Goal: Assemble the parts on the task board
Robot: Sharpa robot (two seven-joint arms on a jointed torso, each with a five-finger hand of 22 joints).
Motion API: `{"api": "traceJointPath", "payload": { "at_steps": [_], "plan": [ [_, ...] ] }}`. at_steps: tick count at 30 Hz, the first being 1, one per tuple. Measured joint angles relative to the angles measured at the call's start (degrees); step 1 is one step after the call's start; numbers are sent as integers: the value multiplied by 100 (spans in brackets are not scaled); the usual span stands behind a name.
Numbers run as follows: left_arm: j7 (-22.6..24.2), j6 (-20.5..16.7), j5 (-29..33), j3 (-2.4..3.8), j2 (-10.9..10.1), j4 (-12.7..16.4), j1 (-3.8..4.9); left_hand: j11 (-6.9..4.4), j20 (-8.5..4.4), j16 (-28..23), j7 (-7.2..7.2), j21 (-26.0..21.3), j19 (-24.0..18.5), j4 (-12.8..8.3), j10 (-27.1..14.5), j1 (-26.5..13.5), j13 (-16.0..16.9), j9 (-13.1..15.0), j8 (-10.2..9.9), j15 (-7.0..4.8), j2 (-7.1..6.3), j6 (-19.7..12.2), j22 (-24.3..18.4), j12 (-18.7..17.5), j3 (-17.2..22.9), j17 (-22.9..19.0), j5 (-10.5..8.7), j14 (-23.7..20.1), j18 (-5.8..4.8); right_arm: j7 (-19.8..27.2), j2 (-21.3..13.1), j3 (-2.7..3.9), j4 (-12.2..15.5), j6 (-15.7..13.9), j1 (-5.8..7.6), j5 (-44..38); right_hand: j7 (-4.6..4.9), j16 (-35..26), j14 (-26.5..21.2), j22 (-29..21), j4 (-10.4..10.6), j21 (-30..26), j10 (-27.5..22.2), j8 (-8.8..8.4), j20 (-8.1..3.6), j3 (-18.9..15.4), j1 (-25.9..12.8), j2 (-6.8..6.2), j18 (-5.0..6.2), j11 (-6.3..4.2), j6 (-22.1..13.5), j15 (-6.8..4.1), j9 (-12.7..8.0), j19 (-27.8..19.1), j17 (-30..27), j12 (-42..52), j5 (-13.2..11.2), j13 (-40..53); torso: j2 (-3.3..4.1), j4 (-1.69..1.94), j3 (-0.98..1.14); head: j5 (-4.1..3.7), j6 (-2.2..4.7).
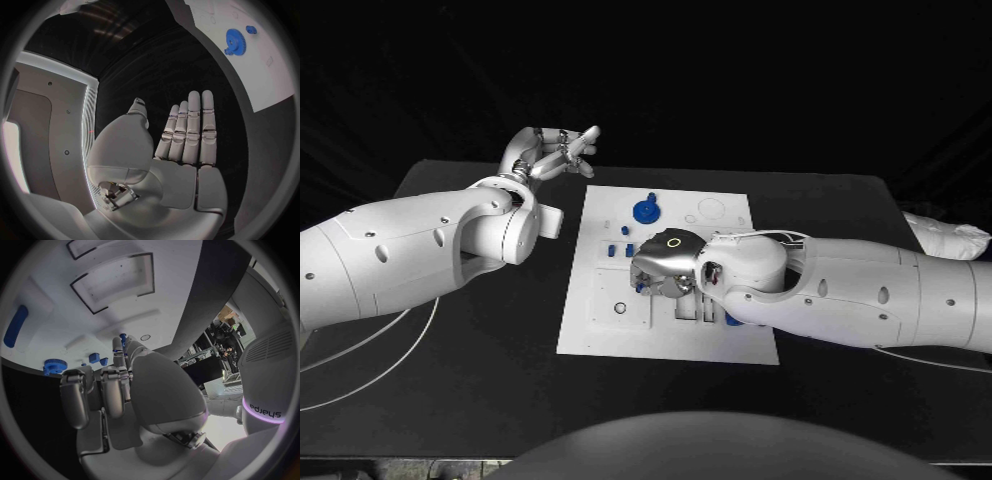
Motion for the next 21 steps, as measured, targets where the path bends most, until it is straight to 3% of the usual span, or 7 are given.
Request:
{"api": "traceJointPath", "payload": {
  "at_steps": [3, 4, 8, 10, 12, 16, 21],
  "plan": [
    [0, 1, 0, 0, 0, 0, 0, 0, 0, 0, 0, 0, 0, 0, 0, 0, 0, 0, 0, 0, 0, 0, 0, 0, 0, 0, 0, 0, 0, -10, 0, -2, -1, 10, 0, 1, 25, 0, 2, 0, 42, 0, -162, -9, 0, -27, -91, -90, 0, 25, -212, 12, -49, 0, 0, 0, 0, 0, 0, 1, 0, -1, 0],
    [0, 1, 0, 0, 0, 0, 0, 0, 0, 0, 0, 0, 0, 0, 0, 0, 0, 0, 0, 0, 0, 0, 0, 0, 0, 0, 0, 0, 0, -16, 0, -4, -4, 16, -1, 1, 37, 0, -5, 0, 67, 0, -206, -9, 25, -51, -136, -135, 0, 50, -332, 60, -74, -1, 0, 0, 0, 0, 0, 1, 0, -1, 0],
    [0, 2, 0, 0, 0, -1, 0, 0, 0, 0, 0, 0, 0, 0, 0, 0, 0, 0, 0, 0, 0, 0, 0, 0, 0, 0, 0, 0, 0, -39, -10, -7, -7, 11, -5, 2, 25, 0, 0, 0, 239, 0, -547, -31, 126, -332, -510, -455, 0, 195, -1200, 166, -125, -1, 0, 0, 1, -1, 0, 1, -1, -5, 0],
    [0, 3, 0, 0, 0, -2, 0, 0, 0, 0, 0, 0, 0, 0, 0, 0, 0, 0, 0, 0, 0, 0, 0, 0, 0, 0, 0, 0, 0, -53, -24, -7, -1, -17, -5, 6, 37, 0, 4, 0, 317, 0, -767, -31, 165, -512, -757, -523, 0, 254, -1764, 223, -122, 0, 0, 0, 1, -1, 1, 2, -1, -5, 0],
    [0, 3, 0, 0, 0, -2, 0, 0, 0, 0, 0, 0, 0, 0, 0, 0, 0, 0, 0, 0, 0, 0, 0, 0, 0, 0, 0, 0, 0, -66, -48, -7, 11, -100, -6, 17, 71, 0, 0, 0, 371, 0, -859, -31, 208, -601, -884, -561, -1, 289, -2059, 247, -122, 0, 0, 0, 1, -1, 1, 2, 0, -5, 0],
    [0, 4, 0, 0, 0, -3, -1, 0, 0, 0, 0, 0, 0, 0, 0, 22, 0, 0, 0, 21, 22, 0, -11, 0, 0, -8, 0, 21, 0, -77, -165, -8, 90, -444, -6, 112, 134, 0, 0, -1, 418, 0, -887, -31, 226, -675, -962, -583, 0, 317, -2064, 288, -107, 0, 0, 0, 1, 9, 1, 2, 0, -5, 0],
    [0, 6, 0, -1, -6, -2, -1, 0, 0, 0, 0, 0, 0, 0, 0, 22, 0, 0, 0, 21, 22, 0, -10, 0, 0, -8, 0, 21, 0, -70, -528, -13, 298, -1037, 100, 562, 350, 0, 10, -1, 394, 0, -846, 162, 298, -697, -917, -489, 0, 358, -1433, 339, -2, -11, 5, 0, 1, 21, -1, 5, 1, 7, 0]
  ]
}}
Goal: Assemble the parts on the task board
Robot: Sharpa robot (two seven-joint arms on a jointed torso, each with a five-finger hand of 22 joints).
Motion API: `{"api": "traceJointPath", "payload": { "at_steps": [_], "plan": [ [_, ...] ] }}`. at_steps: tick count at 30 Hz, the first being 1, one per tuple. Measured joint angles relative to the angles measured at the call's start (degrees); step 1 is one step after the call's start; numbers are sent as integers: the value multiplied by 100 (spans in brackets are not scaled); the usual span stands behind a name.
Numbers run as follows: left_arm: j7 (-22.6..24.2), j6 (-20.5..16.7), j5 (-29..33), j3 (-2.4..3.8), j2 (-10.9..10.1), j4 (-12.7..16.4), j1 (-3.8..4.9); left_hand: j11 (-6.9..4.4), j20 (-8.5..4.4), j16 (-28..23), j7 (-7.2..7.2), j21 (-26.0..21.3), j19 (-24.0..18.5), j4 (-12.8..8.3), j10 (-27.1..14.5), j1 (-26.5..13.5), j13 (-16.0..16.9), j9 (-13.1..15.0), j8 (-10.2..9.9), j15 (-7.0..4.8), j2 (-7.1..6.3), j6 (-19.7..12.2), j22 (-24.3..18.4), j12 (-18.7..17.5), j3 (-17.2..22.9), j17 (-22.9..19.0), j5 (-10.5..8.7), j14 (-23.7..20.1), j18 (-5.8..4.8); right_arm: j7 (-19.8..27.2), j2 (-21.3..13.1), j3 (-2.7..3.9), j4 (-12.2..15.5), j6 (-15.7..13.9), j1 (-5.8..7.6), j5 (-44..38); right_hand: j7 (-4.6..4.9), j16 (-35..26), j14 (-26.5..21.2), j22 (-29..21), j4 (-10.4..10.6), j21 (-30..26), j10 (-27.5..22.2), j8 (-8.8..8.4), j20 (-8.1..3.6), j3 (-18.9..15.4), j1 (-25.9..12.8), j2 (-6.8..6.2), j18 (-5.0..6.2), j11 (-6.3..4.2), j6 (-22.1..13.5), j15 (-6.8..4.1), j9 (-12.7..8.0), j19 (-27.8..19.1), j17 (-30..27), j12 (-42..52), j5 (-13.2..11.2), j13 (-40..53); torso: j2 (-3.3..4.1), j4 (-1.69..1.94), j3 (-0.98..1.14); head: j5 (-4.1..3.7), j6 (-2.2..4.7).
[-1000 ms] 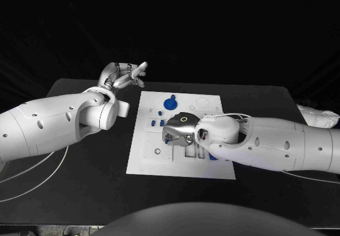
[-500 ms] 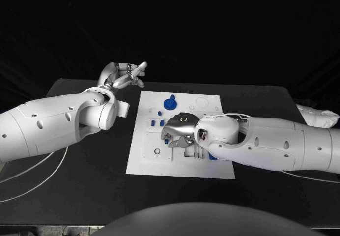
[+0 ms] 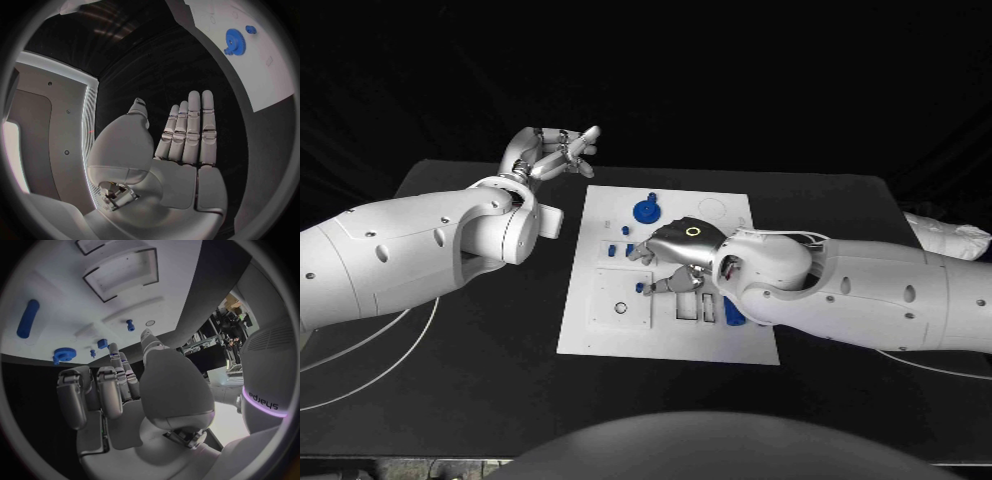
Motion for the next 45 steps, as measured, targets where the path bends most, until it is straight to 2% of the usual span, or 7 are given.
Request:
{"api": "traceJointPath", "payload": {
  "at_steps": [8, 10, 13, 18, 27, 36, 45],
  "plan": [
    [-1, 0, 0, 0, -11, -13, 0, 0, 0, 0, 0, 0, 0, 0, 0, 0, 0, 0, 0, 0, 0, 0, 0, 0, 0, 0, 0, 0, 0, 31, -771, 11, 256, -324, 409, 995, -26, 0, 0, 5, -111, 0, -22, 95, 21, 64, 224, 223, 0, -22, 312, 0, 34, 21, 0, 23, 0, -4, -3, -9, -3, -4, 0],
    [-1, 0, 0, 0, -3, -22, 0, 0, 0, 0, 0, 0, 0, 0, 0, 0, 0, 0, 0, 0, 0, 0, 0, 0, 0, 1, 0, 0, 0, 33, -886, 11, 267, -324, 454, 1148, -64, 0, 0, 5, -130, 0, -71, 39, 21, 45, 233, 232, 0, -62, 266, 0, 12, 21, -1, 7, 0, -9, -4, -14, -2, -4, 0],
    [-2, 0, 0, 0, 11, -37, -1, 0, 0, 0, 0, 0, 0, 0, 0, 0, 0, 0, 0, 0, 0, 0, 0, 0, 0, 1, 0, 0, 0, 33, -967, 9, 260, -294, 491, 1315, -12, 0, 0, 5, -151, 0, -191, -41, 20, 23, 233, 232, 0, -41, 177, 0, -25, 21, -1, -1, 0, -10, -5, -21, 1, -4, 0],
    [-2, 0, 0, 0, 30, -47, -12, 0, 0, 0, 0, 0, 0, 0, 0, 0, 0, 0, 0, 0, 0, 0, 0, 0, 0, 1, 0, 0, 0, -6, -998, 5, 183, -100, 503, 1438, 69, 0, 0, 4, -108, 0, -456, -126, 20, -50, 173, 292, 0, 25, 35, 0, -58, 21, -1, -1, 0, -10, -4, -18, 7, -32, 0],
    [-2, 1, 0, -1, 24, -55, -20, 0, 0, 0, 0, 0, 0, 0, 0, 0, 0, 0, 0, 0, 0, 0, -4, 0, 0, 1, 0, 0, 0, -301, -957, 5, 97, 489, 486, 1425, 95, 0, -21, 4, -86, 0, -533, -126, 62, -118, 151, 314, 0, 102, 9, 61, -58, 20, -2, -1, 0, -10, -4, -10, 4, -47, 0],
    [-2, 1, 0, -1, 20, -55, -22, 0, 0, 0, 0, 0, 0, 0, 0, 0, 0, 0, 0, 0, 0, 0, -4, 0, 0, 1, 0, 0, 1, -744, -829, 3, -30, 1013, 417, 1249, 127, 0, -1, 3, -154, 0, -533, -126, 102, -149, 211, 374, -1, 102, 40, 81, -55, 21, -2, 0, 0, -1, -4, -9, -2, -51, 0],
    [-2, 1, 0, -1, 15, -49, -22, 0, 0, 0, 0, 0, 0, 0, 0, 0, 0, 0, 0, 0, 0, 0, -4, 0, 0, 2, 0, 0, 1, -1010, -638, 2, -203, 1286, 320, 1102, 61, 0, -1, 2, -342, 0, -331, -126, 102, -70, 439, 494, 0, 33, 108, 81, -49, 21, -3, 63, 0, 4, -2, -6, -1, -55, 0]
  ]
}}
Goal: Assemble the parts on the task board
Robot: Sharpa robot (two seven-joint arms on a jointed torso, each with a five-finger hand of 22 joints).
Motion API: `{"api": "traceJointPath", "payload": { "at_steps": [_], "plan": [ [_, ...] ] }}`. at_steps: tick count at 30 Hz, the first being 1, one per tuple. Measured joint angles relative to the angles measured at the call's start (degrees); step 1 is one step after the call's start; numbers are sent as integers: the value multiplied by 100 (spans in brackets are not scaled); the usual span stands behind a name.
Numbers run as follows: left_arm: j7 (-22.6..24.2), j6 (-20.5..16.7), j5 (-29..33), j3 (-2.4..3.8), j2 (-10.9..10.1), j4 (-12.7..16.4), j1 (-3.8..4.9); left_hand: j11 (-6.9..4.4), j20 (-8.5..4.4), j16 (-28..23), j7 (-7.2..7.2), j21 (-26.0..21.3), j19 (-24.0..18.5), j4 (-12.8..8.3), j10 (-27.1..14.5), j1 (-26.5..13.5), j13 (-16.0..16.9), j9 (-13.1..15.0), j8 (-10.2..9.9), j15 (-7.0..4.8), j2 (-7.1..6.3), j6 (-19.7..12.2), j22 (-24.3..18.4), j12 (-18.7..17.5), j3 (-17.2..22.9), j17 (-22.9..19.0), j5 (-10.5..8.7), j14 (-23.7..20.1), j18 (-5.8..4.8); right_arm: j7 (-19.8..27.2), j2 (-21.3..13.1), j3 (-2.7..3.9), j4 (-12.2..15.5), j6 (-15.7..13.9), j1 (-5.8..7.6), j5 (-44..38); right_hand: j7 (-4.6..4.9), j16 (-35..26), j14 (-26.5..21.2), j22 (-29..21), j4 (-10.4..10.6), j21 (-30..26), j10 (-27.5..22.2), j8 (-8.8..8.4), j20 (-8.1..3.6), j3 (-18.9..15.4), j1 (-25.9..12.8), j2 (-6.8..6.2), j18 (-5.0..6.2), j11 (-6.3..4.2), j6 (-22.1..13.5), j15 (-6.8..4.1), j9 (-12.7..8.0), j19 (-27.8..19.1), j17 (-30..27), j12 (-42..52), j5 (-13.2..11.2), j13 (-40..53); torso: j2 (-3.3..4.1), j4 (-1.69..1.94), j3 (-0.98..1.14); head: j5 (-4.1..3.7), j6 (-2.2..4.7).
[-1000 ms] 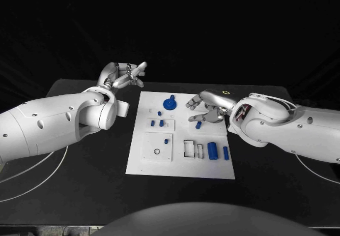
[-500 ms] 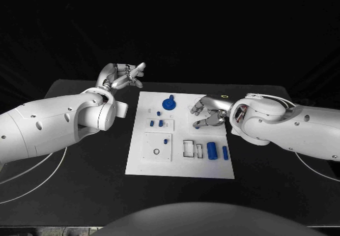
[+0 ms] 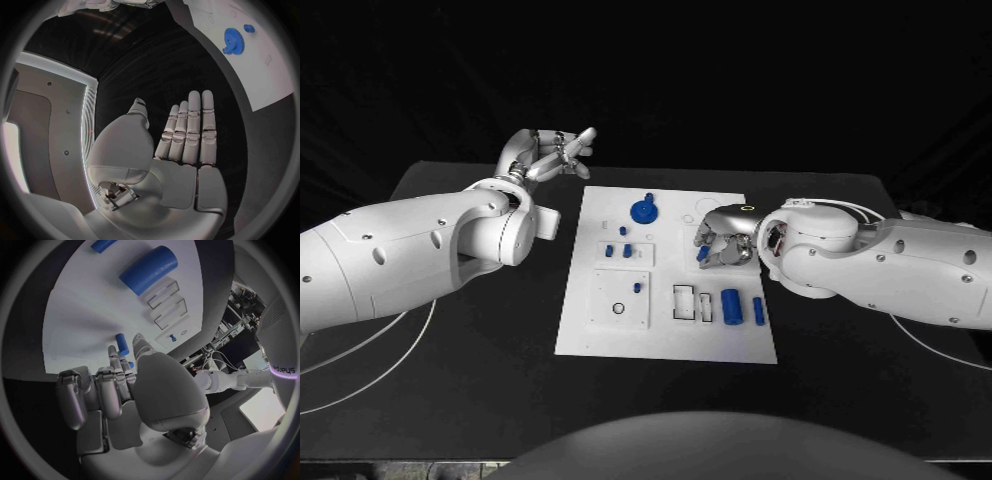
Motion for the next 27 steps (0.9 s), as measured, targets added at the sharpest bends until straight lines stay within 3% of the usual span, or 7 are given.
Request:
{"api": "traceJointPath", "payload": {
  "at_steps": [6, 27],
  "plan": [
    [0, 0, 0, 0, -14, 5, 0, 0, 0, 0, 0, 0, 0, 0, 0, 0, 0, 0, 0, 0, 0, 0, 0, 0, 0, 0, 0, 0, -1, -73, 64, 0, -63, 74, -24, -65, -117, 0, -10, 0, -88, 0, 260, 14, -13, 88, 130, 130, 0, -106, 157, -77, 14, -13, 0, 49, 0, 3, 1, -1, 0, -15, 0],
    [0, -1, 0, 0, -28, 18, 0, 0, 0, 0, 0, -23, 0, 0, 0, 0, 0, 4, 0, 0, 0, 0, -10, 0, 0, -12, 0, 0, 0, -102, 85, 3, -139, -43, -47, -97, -401, 0, -18, -1, 12, 0, 1022, 227, -334, 374, 264, 326, 0, -411, 923, -397, 66, 2, -1, 100, -2, -9, -3, -3, -1, -5, 1]
  ]
}}
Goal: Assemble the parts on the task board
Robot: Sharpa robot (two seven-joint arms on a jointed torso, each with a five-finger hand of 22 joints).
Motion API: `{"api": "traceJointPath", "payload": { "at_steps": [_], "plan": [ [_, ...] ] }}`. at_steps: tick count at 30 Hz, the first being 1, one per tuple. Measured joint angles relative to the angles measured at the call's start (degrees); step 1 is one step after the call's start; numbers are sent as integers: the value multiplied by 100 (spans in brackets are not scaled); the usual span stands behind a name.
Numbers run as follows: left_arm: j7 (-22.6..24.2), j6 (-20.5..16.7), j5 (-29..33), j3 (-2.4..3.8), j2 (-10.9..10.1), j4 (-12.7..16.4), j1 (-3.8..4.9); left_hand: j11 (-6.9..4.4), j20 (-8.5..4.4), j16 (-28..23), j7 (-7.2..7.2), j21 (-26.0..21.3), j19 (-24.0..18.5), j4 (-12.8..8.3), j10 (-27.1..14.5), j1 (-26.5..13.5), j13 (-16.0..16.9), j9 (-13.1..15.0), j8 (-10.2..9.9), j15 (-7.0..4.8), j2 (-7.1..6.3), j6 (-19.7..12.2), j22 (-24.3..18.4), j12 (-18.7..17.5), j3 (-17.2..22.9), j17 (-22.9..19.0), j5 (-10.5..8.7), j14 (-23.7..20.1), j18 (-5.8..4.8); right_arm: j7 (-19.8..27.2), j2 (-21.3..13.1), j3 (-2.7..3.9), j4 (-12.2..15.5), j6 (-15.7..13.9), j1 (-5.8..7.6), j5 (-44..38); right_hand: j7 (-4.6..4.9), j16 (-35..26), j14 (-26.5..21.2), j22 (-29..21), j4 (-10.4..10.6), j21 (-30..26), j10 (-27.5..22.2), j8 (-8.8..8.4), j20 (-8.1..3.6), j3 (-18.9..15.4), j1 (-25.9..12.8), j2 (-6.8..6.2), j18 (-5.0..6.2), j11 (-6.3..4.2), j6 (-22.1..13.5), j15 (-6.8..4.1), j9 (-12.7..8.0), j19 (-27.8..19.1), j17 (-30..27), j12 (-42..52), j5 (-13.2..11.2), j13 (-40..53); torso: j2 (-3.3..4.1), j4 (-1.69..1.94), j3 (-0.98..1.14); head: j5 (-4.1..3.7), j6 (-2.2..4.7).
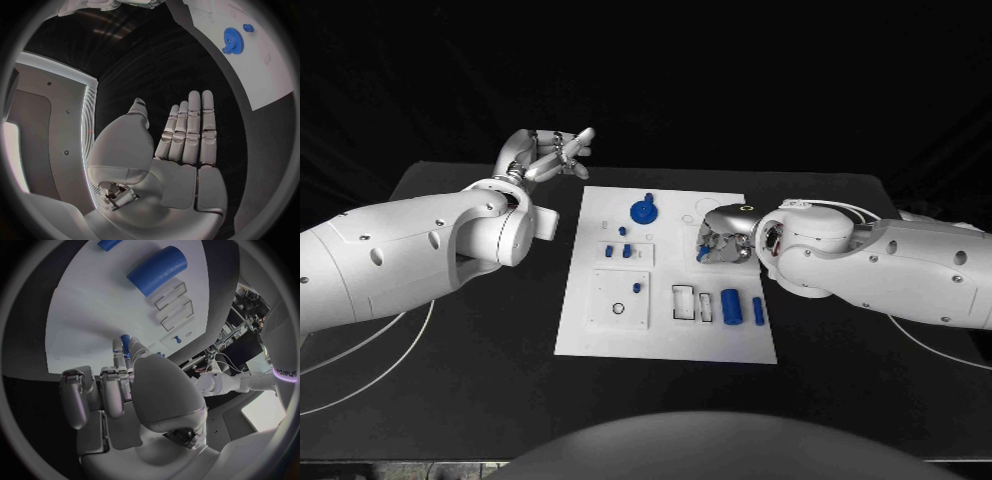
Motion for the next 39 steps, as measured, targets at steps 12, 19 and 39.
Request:
{"api": "traceJointPath", "payload": {
  "at_steps": [12, 19, 39],
  "plan": [
    [0, -1, 0, 0, -5, 6, 0, 0, 0, 0, 0, 0, 0, 0, 0, 0, 0, 0, 0, 0, 0, 0, 0, 0, 0, 1, 0, 0, 0, 21, -11, -2, 10, -159, -10, -8, 25, 0, 9, -1, 4, 0, 158, 38, -64, 108, 79, 72, 0, -39, 67, -46, 6, -17, -1, 0, -33, -6, -2, 2, 0, -7, 0],
    [-1, -1, 0, 0, -4, 1, 0, 0, 0, 0, 0, 0, 0, 0, 0, 0, 0, -1, 0, 0, 0, 0, 1, 0, 0, 1, 0, 0, 0, 104, -86, -9, 51, -415, -23, 2, 33, 0, -11, -1, 5, 0, 197, 25, -79, 180, 131, 95, 0, -54, 76, -66, 6, -2, -1, -45, -17, -6, -1, 2, 0, 6, 0],
    [-9, 0, 0, 0, 49, -37, 0, 0, 20, 0, 0, 1, 20, 0, 0, 0, 0, -2, 0, 0, 0, 0, -8, 0, 0, -7, 0, 0, 0, 641, -347, 25, 697, -1270, 400, 219, 34, 0, -11, 3, 37, 0, 273, 19, -79, 212, 152, 87, 0, -53, 80, -65, 7, -2, 4, -98, -17, -11, 3, 1, -2, 110, 0]
  ]
}}
